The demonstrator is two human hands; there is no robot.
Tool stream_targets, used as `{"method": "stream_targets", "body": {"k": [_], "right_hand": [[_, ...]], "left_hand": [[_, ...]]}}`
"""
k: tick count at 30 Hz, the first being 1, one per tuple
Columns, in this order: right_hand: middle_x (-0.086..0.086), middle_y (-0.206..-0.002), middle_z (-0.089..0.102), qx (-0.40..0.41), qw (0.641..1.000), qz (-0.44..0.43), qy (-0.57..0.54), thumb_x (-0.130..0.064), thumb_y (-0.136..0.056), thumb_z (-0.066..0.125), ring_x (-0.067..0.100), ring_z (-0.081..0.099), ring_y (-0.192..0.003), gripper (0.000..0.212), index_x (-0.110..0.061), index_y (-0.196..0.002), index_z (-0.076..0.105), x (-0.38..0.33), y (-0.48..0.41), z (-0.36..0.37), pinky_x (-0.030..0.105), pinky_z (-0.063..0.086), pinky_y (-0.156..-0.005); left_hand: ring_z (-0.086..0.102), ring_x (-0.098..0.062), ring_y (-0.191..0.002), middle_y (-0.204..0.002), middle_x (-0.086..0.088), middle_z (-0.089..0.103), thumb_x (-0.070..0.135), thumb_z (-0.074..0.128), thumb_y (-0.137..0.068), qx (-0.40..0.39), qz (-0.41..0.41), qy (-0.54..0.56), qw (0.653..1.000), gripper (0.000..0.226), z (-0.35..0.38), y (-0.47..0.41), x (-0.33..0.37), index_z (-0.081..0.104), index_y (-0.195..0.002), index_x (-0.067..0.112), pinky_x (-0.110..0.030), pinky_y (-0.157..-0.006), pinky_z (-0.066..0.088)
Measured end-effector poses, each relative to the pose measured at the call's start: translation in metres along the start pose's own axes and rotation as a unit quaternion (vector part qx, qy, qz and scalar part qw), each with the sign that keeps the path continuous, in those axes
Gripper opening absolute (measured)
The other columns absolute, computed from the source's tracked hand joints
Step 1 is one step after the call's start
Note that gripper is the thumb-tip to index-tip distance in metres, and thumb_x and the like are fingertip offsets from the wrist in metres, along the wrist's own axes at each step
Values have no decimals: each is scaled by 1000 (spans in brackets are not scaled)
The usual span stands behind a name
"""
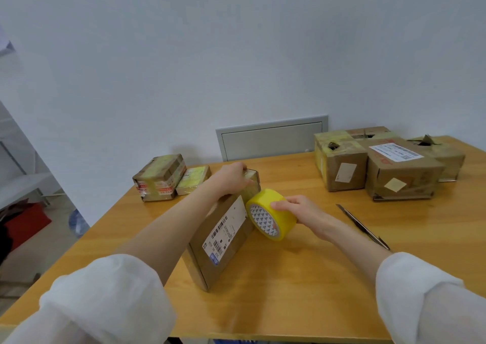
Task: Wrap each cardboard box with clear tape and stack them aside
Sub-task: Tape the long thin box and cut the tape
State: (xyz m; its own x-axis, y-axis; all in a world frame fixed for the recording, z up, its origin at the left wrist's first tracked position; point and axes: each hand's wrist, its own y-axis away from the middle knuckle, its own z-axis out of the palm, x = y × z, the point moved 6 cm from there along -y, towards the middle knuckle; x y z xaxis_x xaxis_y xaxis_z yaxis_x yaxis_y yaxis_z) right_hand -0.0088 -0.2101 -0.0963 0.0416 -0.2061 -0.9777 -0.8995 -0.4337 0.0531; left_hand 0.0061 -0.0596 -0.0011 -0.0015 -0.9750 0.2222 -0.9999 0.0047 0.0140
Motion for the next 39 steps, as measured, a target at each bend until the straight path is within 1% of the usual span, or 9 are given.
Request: {"method": "stream_targets", "body": {"k": [4, 8, 14, 18, 22, 27, 29, 34, 39], "right_hand": [[0, -86, 69, 43, 998, -47, 12, -42, -89, 61, 12, 61, -81, 35, -9, -94, 70, -27, 0, -25, 26, 47, -79], [-2, -88, 66, 53, 994, -95, -13, -46, -78, 66, 18, 59, -88, 28, -20, -83, 71, -58, -6, -47, 40, 45, -89], [-2, -62, 59, 61, 981, -117, 145, -40, -88, 65, 12, 55, -54, 32, -16, -67, 65, -77, 1, -77, 25, 41, -57], [7, -77, 71, 40, 981, -55, 184, -51, -88, 57, 10, 66, -63, 43, -10, -90, 72, -56, 10, -84, 19, 48, -61], [10, -85, 72, 35, 985, -38, 162, -57, -84, 57, 15, 66, -72, 48, -12, -88, 74, -51, 10, -85, 29, 48, -75], [3, -83, 67, 94, 943, -34, 318, -55, -84, 63, 14, 61, -71, 46, -10, -84, 71, -60, 2, -96, 27, 48, -65], [2, -102, 68, 118, 909, -18, 399, -58, -82, 63, 15, 61, -82, 48, -14, -101, 71, -57, 0, -97, 31, 53, -73], [6, -119, 66, 119, 915, 2, 386, -65, -80, 59, 17, 61, -93, 64, -12, -114, 68, -43, -3, -93, 36, 54, -84], [5, -123, 65, 133, 906, 6, 403, -68, -81, 55, 19, 62, -102, 69, -9, -115, 67, -45, -8, -87, 37, 54, -87]], "left_hand": [[49, -28, -124, -139, -12, 48, 33, 51, -97, 21, -8, 111, 994, 50, -10, 1, -12, 41, -141, 13, -36, -102, 41], [65, -22, -86, -113, -15, 62, 29, 54, -96, 19, -44, 335, 941, 46, -20, 8, -22, 43, -139, 18, -32, -72, 56], [64, -18, -82, -104, -7, 64, 31, 57, -95, 45, -59, 447, 892, 46, -22, 16, -44, 45, -138, 20, -25, -58, 50], [65, -24, -94, -112, -10, 66, 30, 57, -95, 38, -81, 490, 867, 43, -8, 19, -61, 49, -136, 21, -38, -80, 54], [64, -23, -90, -116, -10, 65, 27, 56, -96, 13, -72, 545, 835, 38, 7, 22, -60, 51, -133, 22, -33, -71, 52], [59, -29, -91, -113, -11, 64, 27, 57, -95, 16, -72, 578, 813, 40, 19, 23, -68, 50, -134, 22, -40, -77, 47], [58, -29, -90, -113, -13, 63, 26, 57, -95, 5, -70, 590, 805, 38, 23, 24, -67, 50, -132, 23, -41, -77, 48], [63, -27, -96, -119, -12, 64, 24, 57, -95, -10, -70, 623, 779, 33, 30, 24, -71, 52, -128, 24, -41, -81, 52], [61, -23, -78, -102, -11, 62, 23, 57, -94, -24, -81, 647, 758, 36, 38, 26, -79, 53, -130, 21, -34, -64, 54]]}}
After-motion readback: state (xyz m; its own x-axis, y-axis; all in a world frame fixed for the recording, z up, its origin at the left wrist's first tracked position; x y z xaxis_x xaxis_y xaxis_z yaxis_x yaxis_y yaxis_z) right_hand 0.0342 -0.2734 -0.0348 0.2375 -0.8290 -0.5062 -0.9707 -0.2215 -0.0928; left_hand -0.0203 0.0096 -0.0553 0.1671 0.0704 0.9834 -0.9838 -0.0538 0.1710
